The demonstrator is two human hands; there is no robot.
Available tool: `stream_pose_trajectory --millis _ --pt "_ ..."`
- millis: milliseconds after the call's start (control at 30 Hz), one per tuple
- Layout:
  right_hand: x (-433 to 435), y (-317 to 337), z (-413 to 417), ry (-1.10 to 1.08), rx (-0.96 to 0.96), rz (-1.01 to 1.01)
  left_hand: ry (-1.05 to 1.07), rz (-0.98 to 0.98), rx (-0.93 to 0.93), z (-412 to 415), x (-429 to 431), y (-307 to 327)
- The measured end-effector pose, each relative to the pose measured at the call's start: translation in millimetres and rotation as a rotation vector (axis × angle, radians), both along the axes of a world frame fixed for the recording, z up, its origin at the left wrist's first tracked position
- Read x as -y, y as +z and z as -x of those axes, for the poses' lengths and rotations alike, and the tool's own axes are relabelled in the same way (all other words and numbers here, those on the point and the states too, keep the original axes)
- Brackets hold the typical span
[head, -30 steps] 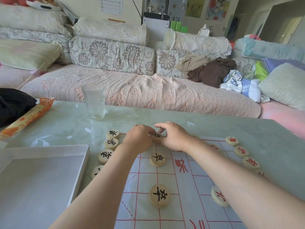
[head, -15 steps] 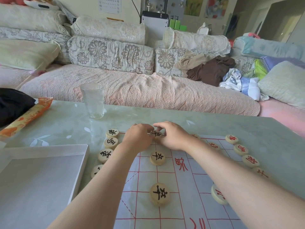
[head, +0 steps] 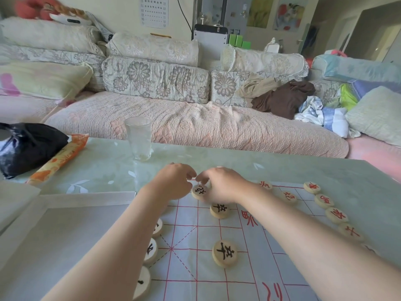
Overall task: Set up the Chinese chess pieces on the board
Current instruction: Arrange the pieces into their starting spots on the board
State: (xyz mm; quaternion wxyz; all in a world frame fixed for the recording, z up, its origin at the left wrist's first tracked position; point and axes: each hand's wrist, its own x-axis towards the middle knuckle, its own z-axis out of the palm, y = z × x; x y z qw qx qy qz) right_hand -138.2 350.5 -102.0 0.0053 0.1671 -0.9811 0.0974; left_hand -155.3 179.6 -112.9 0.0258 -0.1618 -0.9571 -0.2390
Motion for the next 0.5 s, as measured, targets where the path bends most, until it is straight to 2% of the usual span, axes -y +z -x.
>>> stream_pose_trajectory --millis 100,233,400,500 --pt "5 -3 -1 -0.012 0.005 -0.029 -0.009 0.033 0.009 -5 2 -5" --pt "5 -5 2 -0.024 0.085 0.084 0.012 0.026 0.009 -6 1 -7" --pt "7 -6 -3 -0.101 -0.012 0.094 -0.005 0.013 0.040 -6 -1 -13" --pt "7 -9 -3 -0.104 0.030 0.145 -0.005 0.046 0.013 -6 0 -16"
